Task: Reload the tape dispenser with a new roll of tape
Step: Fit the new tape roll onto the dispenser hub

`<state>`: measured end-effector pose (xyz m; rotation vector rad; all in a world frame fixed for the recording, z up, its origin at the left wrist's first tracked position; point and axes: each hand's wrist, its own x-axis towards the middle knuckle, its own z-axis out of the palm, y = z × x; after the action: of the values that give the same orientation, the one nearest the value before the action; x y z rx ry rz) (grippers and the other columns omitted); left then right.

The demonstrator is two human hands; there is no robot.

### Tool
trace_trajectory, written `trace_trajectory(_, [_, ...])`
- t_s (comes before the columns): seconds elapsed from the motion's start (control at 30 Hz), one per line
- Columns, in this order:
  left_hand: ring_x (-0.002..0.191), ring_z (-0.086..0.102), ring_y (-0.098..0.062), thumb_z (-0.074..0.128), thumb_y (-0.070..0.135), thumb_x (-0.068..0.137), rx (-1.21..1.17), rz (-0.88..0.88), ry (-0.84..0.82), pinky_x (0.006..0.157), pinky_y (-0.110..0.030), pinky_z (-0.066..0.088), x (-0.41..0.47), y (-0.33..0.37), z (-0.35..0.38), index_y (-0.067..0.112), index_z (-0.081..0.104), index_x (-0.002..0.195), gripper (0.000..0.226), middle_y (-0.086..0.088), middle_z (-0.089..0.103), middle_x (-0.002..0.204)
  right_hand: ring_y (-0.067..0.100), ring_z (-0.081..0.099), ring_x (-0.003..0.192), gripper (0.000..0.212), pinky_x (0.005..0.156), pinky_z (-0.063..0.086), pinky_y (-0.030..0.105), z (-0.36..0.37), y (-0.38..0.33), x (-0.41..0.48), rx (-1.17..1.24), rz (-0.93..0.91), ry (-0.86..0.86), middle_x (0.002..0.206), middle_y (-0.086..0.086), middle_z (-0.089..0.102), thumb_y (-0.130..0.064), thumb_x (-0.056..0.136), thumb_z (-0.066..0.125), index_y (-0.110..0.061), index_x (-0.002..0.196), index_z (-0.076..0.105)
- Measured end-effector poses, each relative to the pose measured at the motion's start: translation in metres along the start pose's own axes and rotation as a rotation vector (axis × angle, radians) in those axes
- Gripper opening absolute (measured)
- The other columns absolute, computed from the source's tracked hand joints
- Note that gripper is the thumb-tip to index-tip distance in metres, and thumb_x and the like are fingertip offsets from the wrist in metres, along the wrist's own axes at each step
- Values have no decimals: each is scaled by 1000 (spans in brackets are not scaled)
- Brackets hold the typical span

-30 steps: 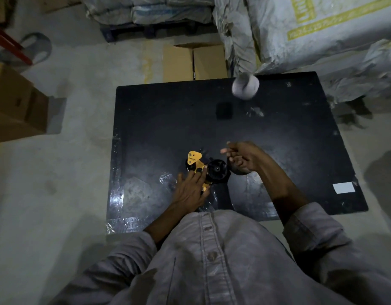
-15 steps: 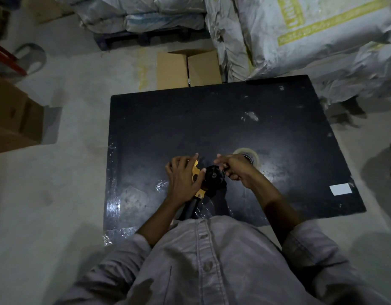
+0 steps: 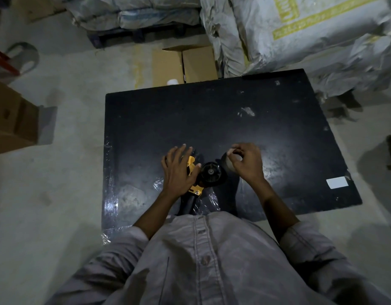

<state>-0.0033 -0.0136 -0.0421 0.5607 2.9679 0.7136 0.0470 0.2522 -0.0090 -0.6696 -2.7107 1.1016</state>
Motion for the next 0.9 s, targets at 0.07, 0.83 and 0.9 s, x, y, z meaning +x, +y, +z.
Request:
trace_trajectory(0.07, [163,28,-32,53,65,105,1,-3,-5,125,-58,22,-1,0,1,30,52,162,68,0,42,175,29,53,132,46,109,46,52,1,9,-2,-129,41,12,132,3,61,-44,88,84,-31,131,72])
trace_trajectory(0.83, [156,35,-29,60,60,100,-96,-6,43,122,-55,24,5,20,-11,28,66,150,60,2,58,161,30,40,145,122,110,50,59,4,17,-9,-169,167,-78,155,1,47,-48,55,103,-33,159,40])
trace_trajectory(0.9, [151,41,-27,63,56,98,-125,16,61,121,-54,26,8,26,-16,27,70,145,55,4,65,152,27,40,143,120,111,50,54,1,10,-14,-78,83,-60,153,-1,47,-53,56,99,-32,159,42])
